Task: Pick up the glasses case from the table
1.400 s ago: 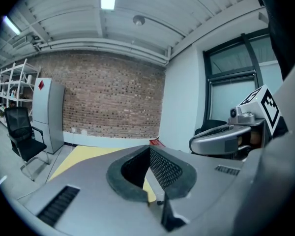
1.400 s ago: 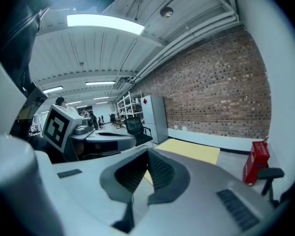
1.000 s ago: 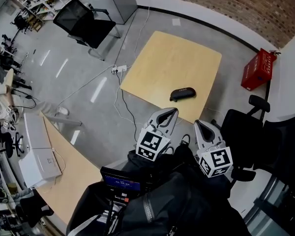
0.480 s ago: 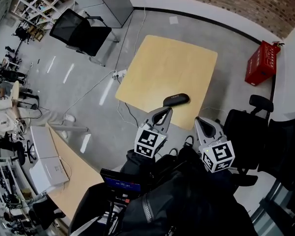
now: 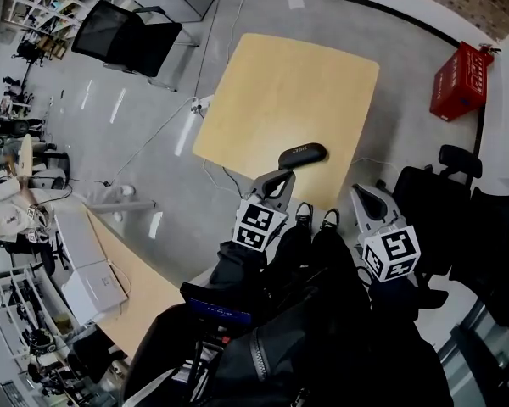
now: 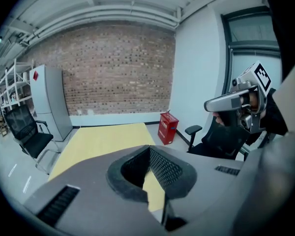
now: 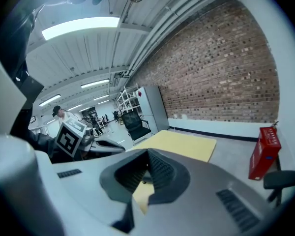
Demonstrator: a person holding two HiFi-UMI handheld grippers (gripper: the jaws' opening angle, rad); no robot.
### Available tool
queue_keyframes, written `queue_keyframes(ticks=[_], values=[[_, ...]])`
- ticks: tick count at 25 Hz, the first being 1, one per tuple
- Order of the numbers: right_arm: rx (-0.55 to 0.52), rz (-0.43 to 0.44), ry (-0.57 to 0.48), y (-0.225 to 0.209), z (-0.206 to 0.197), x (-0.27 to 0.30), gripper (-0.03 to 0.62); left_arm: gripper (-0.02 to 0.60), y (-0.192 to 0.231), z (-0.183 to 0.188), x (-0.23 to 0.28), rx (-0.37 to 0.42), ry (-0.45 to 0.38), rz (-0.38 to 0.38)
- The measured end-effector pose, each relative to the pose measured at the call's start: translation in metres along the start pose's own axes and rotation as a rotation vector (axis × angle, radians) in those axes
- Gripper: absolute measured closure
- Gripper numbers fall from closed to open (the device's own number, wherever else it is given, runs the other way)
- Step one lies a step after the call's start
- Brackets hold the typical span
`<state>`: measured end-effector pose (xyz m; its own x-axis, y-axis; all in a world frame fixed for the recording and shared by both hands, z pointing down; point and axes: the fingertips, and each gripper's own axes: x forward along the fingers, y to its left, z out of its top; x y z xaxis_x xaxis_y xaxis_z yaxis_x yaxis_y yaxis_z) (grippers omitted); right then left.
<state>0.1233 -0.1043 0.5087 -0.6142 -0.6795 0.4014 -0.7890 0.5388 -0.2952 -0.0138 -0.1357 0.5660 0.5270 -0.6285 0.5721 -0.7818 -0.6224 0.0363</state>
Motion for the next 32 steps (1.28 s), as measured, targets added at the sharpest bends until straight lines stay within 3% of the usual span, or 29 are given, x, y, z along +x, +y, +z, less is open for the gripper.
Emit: queue_keyframes(ticks=[6,12,16,24,32], values=[[0.019,-0.036,0.044,-0.013,-0.003,0.017,0.589,0.581,0.021,-0.025,0.033,0.020,0.086,-0.049],[0.059,-0.065,0.090,-0.018,-0.009,0.034,0.589,0.581,0.044,-0.059,0.066,0.129,0.216,-0.091],[0.072,-0.082,0.115,-0.020,-0.013,0.047,0.589,0.528,0.051,-0.082,0.082,0.194,0.286,-0.144],[0.091,-0.103,0.160,-0.024,-0.019,0.064,0.589,0.442,0.057,-0.093,0.109,0.227,0.331,-0.192],[0.119,-0.131,0.191,-0.031,-0.026,0.076,0.589,0.303,0.061,-0.115,0.137,0.317,0.432,-0.269]])
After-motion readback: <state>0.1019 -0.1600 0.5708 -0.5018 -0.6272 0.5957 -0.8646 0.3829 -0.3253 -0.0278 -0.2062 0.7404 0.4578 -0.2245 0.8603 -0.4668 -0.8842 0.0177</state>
